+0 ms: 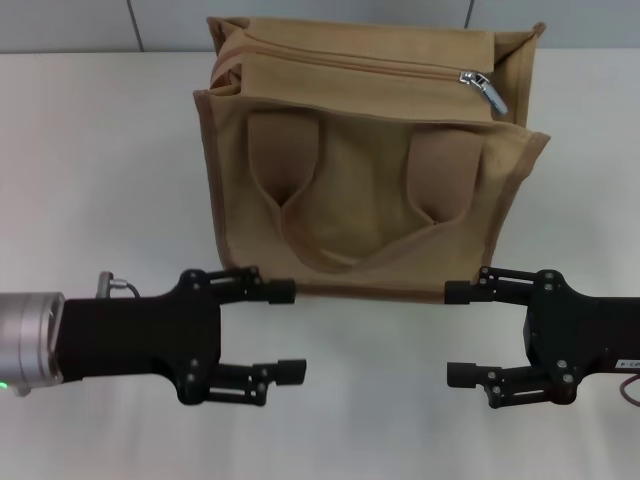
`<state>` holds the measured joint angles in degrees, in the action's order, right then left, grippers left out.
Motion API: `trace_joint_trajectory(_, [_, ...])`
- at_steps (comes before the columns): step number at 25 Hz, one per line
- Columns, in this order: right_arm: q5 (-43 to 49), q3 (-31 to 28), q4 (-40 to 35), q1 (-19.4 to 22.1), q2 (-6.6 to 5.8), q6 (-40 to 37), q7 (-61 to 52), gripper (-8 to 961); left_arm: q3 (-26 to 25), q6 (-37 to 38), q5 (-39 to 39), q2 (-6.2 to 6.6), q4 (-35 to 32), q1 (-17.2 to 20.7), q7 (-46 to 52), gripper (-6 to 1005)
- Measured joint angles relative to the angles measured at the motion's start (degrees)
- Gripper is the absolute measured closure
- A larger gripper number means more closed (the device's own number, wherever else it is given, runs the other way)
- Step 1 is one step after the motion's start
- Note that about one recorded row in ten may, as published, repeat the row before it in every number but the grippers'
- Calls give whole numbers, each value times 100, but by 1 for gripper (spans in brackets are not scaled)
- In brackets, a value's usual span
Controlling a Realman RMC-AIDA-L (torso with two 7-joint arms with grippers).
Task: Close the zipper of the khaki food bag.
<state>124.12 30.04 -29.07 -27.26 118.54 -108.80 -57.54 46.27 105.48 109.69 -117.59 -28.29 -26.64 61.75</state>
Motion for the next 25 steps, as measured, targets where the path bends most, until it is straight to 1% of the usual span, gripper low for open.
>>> trace_joint_trajectory(6, [4, 2, 16, -5, 11, 9, 2, 135, 7, -35, 187, -69, 62, 24, -230, 184])
trace_joint_trajectory(10, [5, 2, 16, -7, 17, 9, 2, 135, 9, -39, 195, -71, 102, 25, -286, 184])
trace_joint_trajectory(11, [4, 2, 16, -7, 18, 9, 2, 135, 13, -46, 199, -70, 274, 17, -430, 184])
trace_joint_trajectory(25, [7, 1, 24, -7, 29, 22, 5, 136, 13, -32, 209, -70, 306, 19, -462, 184])
